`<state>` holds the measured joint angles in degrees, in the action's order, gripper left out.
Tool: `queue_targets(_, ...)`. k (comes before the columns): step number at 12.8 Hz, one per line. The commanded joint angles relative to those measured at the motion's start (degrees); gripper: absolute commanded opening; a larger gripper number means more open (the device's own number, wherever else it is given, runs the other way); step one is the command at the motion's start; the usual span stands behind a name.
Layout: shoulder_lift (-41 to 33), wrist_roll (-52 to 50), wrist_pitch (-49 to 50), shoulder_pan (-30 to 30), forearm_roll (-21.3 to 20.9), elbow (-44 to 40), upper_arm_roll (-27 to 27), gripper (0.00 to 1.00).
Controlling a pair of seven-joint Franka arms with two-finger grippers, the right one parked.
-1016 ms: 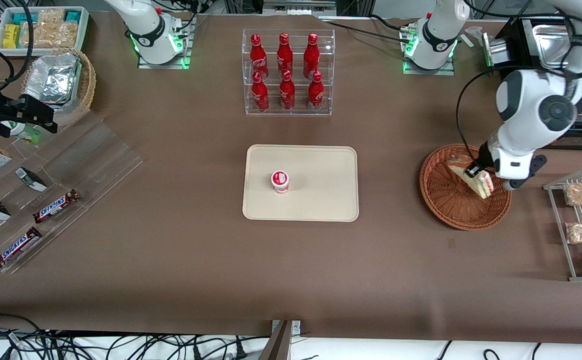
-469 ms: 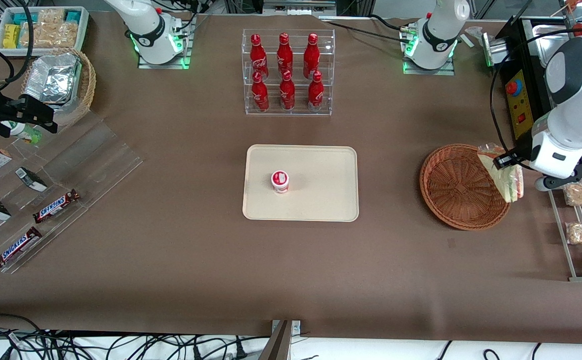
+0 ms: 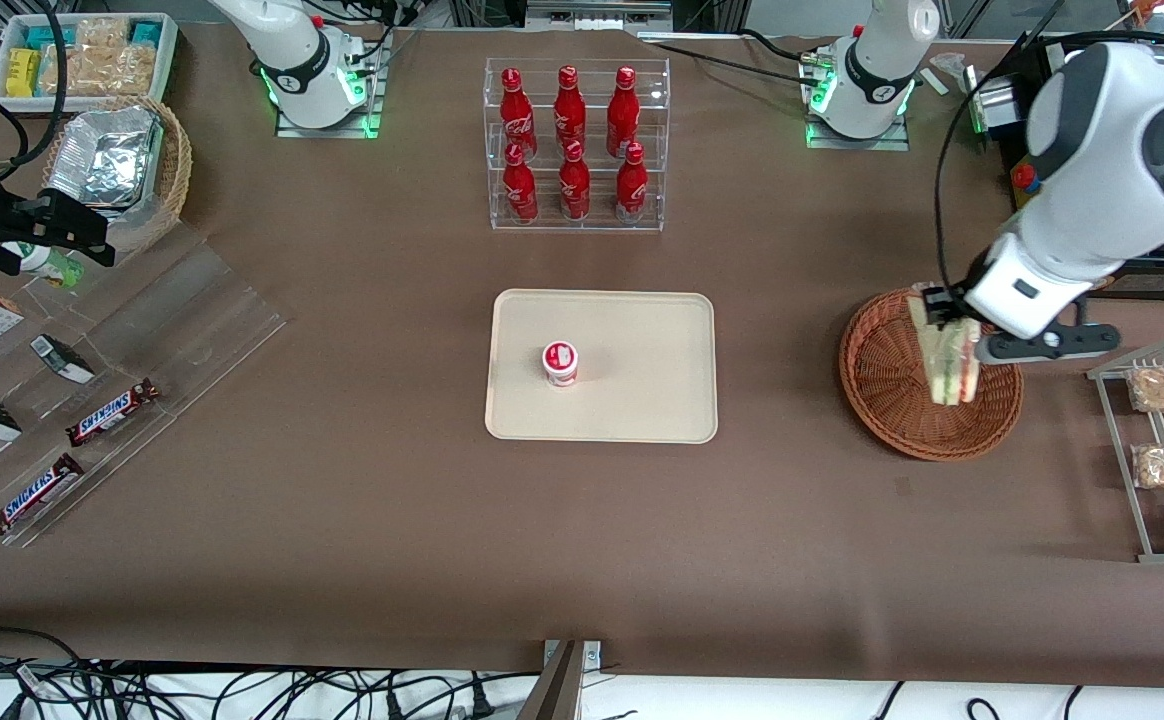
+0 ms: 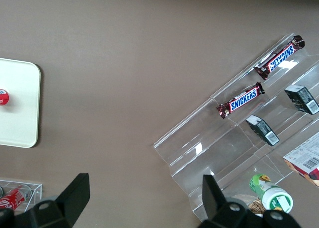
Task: Place sandwich from basket to tray
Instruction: 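Carry the sandwich over to the cream tray beside the yogurt cup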
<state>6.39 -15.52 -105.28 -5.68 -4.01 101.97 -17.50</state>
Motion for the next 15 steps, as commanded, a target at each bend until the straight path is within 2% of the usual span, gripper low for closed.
queue_targets(1, 0.9, 0.9, 1.3, -0.2, 0.6, -2.0, -5.0, 0.00)
queue_targets(3, 1.4, -0.6, 1.0, 0.0, 0.7, -1.9, -8.6, 0.00)
queue_targets(8, 7.7, -15.1, -6.2, 0.8, 0.0, -2.0, -18.2, 0.00)
queue_targets(10, 10.7, -19.0, -8.9, 4.3, -0.5, -1.9, -17.9, 0.00)
queue_targets(13, 15.7, -24.5, -10.7, 6.7, -6.8, -1.9, -18.1, 0.00)
queue_targets(15, 18.5, -25.4, -13.2, 7.8, -7.3, -1.8, -18.0, 0.00)
